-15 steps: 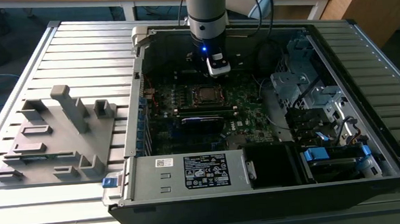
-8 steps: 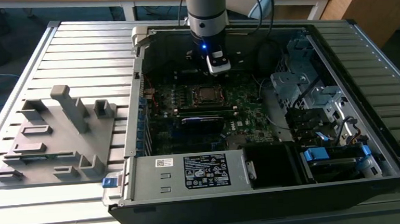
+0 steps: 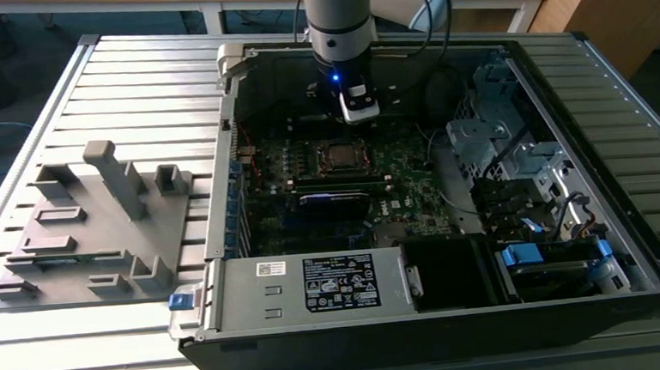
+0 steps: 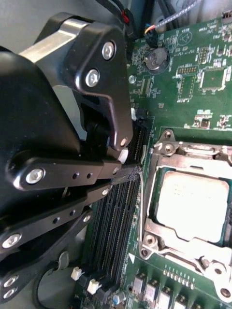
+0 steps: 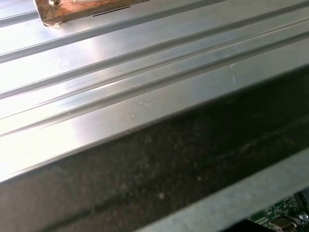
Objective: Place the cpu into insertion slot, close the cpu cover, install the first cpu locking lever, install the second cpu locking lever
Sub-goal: 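Install the first cpu locking lever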
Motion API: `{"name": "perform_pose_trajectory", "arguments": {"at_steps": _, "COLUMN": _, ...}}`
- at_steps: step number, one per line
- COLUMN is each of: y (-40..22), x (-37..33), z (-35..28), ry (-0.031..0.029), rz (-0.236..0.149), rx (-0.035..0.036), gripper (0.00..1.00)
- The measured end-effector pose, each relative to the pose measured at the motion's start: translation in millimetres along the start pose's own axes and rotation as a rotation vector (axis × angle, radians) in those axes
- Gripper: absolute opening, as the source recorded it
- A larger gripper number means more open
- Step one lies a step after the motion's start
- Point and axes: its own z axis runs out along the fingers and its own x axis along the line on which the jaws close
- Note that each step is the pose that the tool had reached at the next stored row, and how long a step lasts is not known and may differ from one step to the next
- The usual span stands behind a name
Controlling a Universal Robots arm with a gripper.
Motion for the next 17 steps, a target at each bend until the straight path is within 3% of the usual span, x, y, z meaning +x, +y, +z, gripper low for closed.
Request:
{"name": "perform_pose_trajectory", "arguments": {"at_steps": 2, "y": 0.0, "x": 0.2, "z": 0.1, "ry": -0.0035, "rz": -0.001, "rx": -0.0016, "gripper": 0.11}}
{"name": "perform_pose_trajectory", "arguments": {"at_steps": 7, "y": -0.8, "x": 1.0, "z": -0.2, "ry": -0.005, "rz": -0.001, "rx": -0.002, "gripper": 0.11}}
{"name": "perform_pose_trajectory", "arguments": {"at_steps": 14, "y": -4.1, "x": 7.1, "z": -0.9, "ry": -0.0216, "rz": -0.003, "rx": -0.0088, "gripper": 0.11}}
{"name": "perform_pose_trajectory", "arguments": {"at_steps": 17, "y": -4.1, "x": 7.1, "z": -0.9, "ry": -0.0218, "rz": -0.003, "rx": -0.0089, "gripper": 0.11}}
